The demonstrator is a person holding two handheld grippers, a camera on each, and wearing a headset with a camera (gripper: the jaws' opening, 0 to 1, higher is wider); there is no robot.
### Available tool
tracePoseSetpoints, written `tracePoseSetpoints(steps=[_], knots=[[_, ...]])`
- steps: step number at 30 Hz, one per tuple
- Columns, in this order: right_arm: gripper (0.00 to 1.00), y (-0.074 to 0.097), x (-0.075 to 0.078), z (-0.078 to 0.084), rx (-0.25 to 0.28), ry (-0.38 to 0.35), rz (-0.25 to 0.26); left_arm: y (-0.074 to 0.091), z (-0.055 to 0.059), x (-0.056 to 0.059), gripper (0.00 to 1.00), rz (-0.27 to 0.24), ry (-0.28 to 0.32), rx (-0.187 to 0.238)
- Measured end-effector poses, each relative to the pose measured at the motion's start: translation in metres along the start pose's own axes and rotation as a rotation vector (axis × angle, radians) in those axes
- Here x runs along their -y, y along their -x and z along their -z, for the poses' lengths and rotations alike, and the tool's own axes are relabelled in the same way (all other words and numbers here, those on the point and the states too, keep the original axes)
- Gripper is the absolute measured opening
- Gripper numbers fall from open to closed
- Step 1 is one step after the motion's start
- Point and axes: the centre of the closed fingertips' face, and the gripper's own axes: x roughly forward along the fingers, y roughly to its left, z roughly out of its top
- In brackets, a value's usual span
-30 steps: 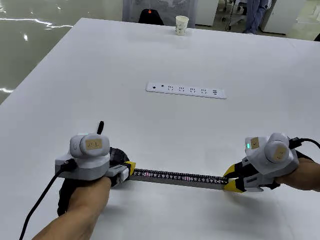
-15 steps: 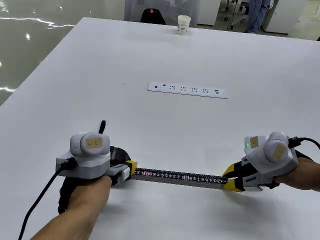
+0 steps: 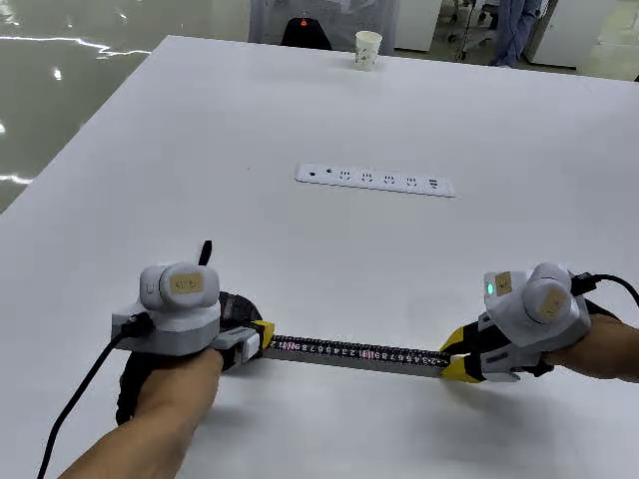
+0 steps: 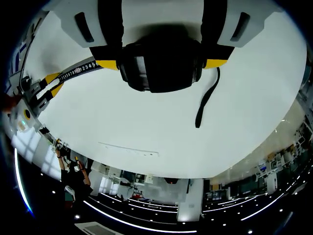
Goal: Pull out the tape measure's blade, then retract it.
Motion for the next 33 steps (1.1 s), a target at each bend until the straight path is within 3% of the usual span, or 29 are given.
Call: tracePoseSetpoints(steps=[33], knots=[[0.1,-0.027,-0.003,-0.045,0.051,0.016,-0.003,0.0,-0.001,0.0,0.6,0.012,0.018,-0.006]])
